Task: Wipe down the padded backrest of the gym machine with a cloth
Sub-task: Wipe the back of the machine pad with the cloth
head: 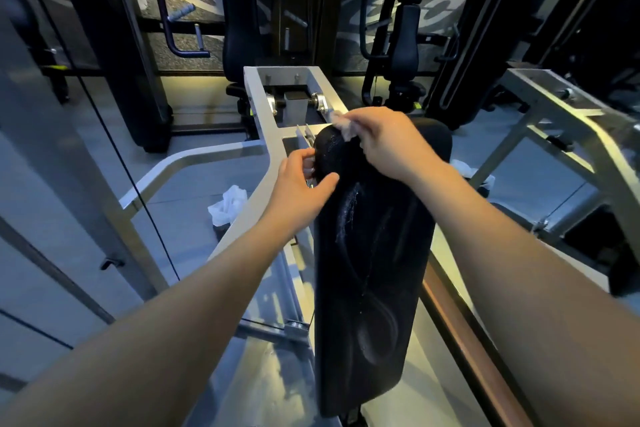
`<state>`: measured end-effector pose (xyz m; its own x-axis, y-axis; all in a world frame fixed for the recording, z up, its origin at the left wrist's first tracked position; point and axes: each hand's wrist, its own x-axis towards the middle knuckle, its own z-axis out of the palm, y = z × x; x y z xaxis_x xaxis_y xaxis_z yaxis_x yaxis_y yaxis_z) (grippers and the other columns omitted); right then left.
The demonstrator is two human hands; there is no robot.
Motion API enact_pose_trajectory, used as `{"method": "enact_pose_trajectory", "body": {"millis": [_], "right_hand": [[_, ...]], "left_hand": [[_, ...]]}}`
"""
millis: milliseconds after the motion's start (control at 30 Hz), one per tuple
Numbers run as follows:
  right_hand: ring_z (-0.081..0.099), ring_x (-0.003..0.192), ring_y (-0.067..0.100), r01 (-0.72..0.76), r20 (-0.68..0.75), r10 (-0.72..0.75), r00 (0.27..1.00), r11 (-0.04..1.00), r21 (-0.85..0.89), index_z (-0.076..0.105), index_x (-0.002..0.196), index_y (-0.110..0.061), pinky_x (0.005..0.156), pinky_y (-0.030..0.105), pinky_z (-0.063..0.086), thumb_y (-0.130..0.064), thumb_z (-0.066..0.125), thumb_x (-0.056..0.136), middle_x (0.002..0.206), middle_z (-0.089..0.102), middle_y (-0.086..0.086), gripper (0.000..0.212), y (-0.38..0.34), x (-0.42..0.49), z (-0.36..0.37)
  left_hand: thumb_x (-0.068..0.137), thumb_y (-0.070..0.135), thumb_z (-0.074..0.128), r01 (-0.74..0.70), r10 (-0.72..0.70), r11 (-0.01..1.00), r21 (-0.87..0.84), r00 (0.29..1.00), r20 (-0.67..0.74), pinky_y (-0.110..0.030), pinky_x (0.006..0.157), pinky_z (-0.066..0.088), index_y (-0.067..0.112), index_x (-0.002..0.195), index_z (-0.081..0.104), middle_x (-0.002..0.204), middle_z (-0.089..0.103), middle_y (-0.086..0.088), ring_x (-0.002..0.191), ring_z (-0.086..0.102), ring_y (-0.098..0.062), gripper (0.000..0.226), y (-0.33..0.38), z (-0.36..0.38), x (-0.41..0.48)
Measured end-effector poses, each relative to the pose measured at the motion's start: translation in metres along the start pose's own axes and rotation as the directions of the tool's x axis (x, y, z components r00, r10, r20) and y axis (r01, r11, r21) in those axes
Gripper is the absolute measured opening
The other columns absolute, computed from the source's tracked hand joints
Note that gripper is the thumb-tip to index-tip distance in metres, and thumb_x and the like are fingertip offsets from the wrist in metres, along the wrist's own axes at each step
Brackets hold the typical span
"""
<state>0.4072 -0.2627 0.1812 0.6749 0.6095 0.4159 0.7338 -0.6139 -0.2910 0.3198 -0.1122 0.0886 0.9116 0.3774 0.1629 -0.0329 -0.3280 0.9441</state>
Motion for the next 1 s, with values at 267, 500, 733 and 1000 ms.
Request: {"method": "enact_pose_trajectory", "body": {"millis": [267,500,733,1000], "right_hand": [[0.060,0.098,0.022,0.007,0.043,-0.001,0.999,0.989,-0.149,0.071,0.090,-0.014,0.086,0.035,0.049,-0.008,0.053,0.093,0.098,0.069,0.001,0.019,-0.057,0.012,0.027],[0.061,0.105,0.030,-0.077,0.023,0.083,0.996,0.976,-0.203,0.071,0.110,-0.010,0.090,0.042,0.050,0.001,0.052,0.088,0.109,0.069,0.010,0.031,-0.037,0.015,0.007],[0.058,0.097,0.025,0.279,0.201,-0.225,0.953,0.912,-0.301,0.074,0.089,-0.015,0.085,0.042,0.050,-0.004,0.062,0.078,0.089,0.068,0.000,0.020,-0.061,0.002,0.036],[0.058,0.124,0.021,-0.022,-0.232,0.019,0.973,1.000,-0.008,0.069,0.124,-0.013,0.111,0.027,0.041,0.000,0.055,0.094,0.125,0.069,0.003,0.035,-0.012,-0.026,0.016]], "left_hand": [[0.085,0.041,0.078,0.141,-0.141,0.990,0.008,0.990,0.005,-0.032,0.085,0.045,0.015,0.122,0.057,0.119,0.056,0.002,0.107,0.058,-0.021,0.051,-0.024,0.016,0.006],[0.092,0.043,0.069,0.051,-0.056,0.985,0.165,0.998,0.028,-0.016,0.058,0.038,0.008,0.111,0.065,0.114,0.060,-0.002,0.083,0.059,-0.015,0.040,-0.033,0.014,0.012],[0.091,0.025,0.072,0.162,-0.162,0.986,-0.035,0.987,0.022,-0.014,0.054,0.037,0.011,0.100,0.052,0.079,0.050,0.008,0.075,0.049,-0.010,0.026,-0.027,0.012,0.010],[0.092,0.038,0.070,0.131,-0.133,0.990,0.058,0.990,0.050,-0.030,0.057,0.038,0.003,0.078,0.056,0.063,0.050,-0.006,0.056,0.047,-0.019,0.041,-0.016,0.006,0.000]]}}
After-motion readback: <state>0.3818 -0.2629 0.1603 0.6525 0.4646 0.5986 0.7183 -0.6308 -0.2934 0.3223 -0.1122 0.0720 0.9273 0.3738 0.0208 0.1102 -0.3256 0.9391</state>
